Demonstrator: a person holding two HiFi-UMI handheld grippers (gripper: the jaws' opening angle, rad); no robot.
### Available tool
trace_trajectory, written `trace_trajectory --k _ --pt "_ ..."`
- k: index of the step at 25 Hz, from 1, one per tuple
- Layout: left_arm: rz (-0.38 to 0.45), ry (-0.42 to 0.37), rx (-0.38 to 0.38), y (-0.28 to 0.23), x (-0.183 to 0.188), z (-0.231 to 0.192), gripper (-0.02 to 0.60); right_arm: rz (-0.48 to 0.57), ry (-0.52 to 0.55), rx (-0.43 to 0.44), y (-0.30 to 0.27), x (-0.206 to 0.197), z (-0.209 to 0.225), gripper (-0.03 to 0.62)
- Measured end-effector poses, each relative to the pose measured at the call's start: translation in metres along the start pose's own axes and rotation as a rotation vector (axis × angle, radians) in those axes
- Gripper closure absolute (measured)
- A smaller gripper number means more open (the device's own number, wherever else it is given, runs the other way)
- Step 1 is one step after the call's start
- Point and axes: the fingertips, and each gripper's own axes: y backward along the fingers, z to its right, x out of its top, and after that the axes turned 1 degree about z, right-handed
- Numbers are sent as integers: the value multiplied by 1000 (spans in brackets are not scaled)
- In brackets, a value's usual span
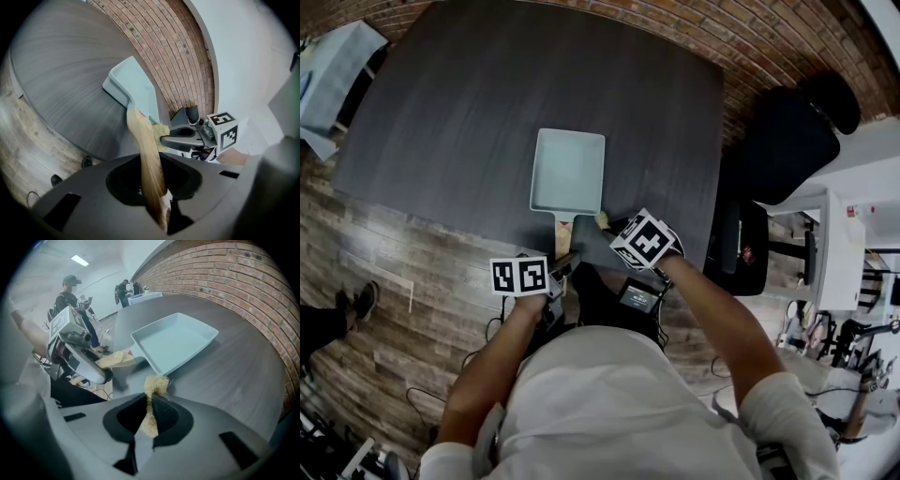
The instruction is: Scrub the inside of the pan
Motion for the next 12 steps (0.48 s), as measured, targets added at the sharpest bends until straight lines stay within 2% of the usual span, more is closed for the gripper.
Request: trace_trajectory --k 5,12 --pt "5 7 -6 0 0 0 502 14 66 31 1 8 -24 554" --pt "-2 5 -5 1 -2 0 505 -15 123 -35 -14 28 -25 554"
